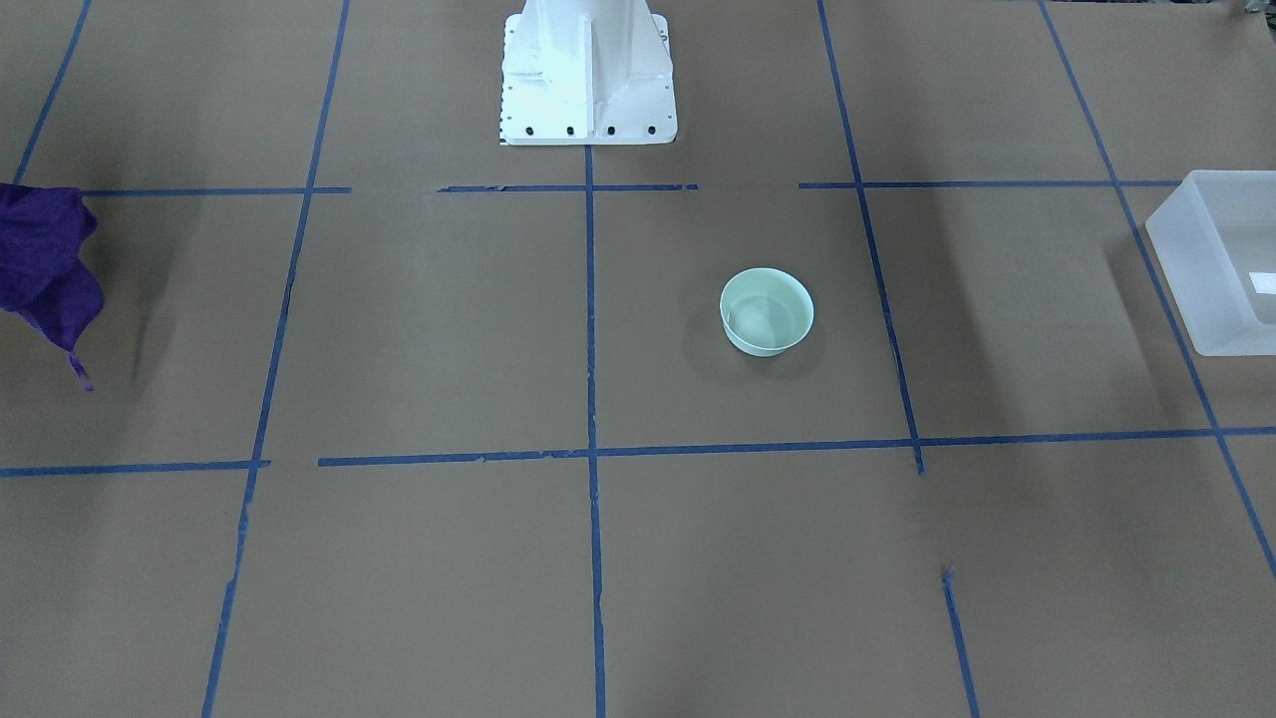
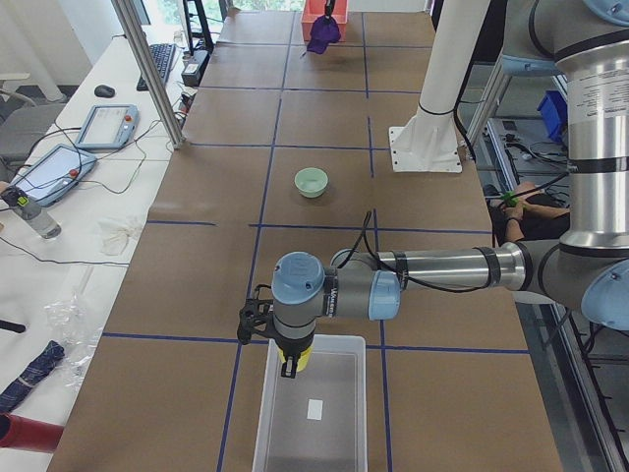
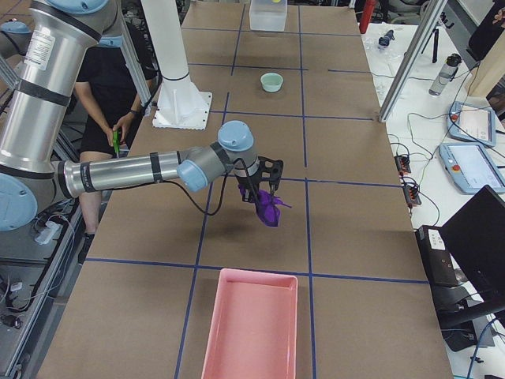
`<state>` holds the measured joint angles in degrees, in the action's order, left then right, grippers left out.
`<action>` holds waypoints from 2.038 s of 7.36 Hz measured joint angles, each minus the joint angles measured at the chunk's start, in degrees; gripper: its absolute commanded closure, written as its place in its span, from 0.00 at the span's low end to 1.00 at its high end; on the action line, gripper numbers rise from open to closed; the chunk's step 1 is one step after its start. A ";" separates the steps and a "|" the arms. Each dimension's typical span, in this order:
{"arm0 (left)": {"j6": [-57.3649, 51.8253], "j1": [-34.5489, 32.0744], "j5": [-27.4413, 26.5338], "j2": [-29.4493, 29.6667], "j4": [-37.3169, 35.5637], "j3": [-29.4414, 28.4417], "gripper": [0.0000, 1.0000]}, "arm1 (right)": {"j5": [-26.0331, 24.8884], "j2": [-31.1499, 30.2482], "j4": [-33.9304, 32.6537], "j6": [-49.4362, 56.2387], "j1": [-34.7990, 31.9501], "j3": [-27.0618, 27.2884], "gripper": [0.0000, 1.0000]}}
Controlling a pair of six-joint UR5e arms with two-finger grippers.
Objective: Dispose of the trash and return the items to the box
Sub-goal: 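Carry the yellow cup over the clear bin while the right gripper lifts the towel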
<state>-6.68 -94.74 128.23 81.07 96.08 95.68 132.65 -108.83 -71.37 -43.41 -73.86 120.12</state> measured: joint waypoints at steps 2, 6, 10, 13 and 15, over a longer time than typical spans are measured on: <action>0.13 0.16 0.04 -2.49 1.76 -0.14 1.00 | -0.03 2.48 -12.70 14.84 -6.16 1.43 1.00; 0.71 3.52 5.98 -6.87 8.85 -2.16 1.00 | -0.71 3.26 -23.02 36.51 -15.93 0.86 1.00; 6.22 11.09 9.86 -6.81 22.29 -9.57 1.00 | -1.45 3.27 -23.86 44.14 -20.99 -0.95 1.00; 6.91 11.81 9.47 -5.77 24.98 -12.55 0.37 | -2.22 3.30 -24.68 46.66 -23.13 -1.06 1.00; 6.90 11.85 9.41 -4.36 25.18 -14.10 0.00 | -2.60 3.30 -24.91 47.47 -23.80 -1.03 1.00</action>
<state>0.22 -82.88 137.65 76.71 121.26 81.57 130.05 -105.52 -96.29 4.05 -97.66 119.09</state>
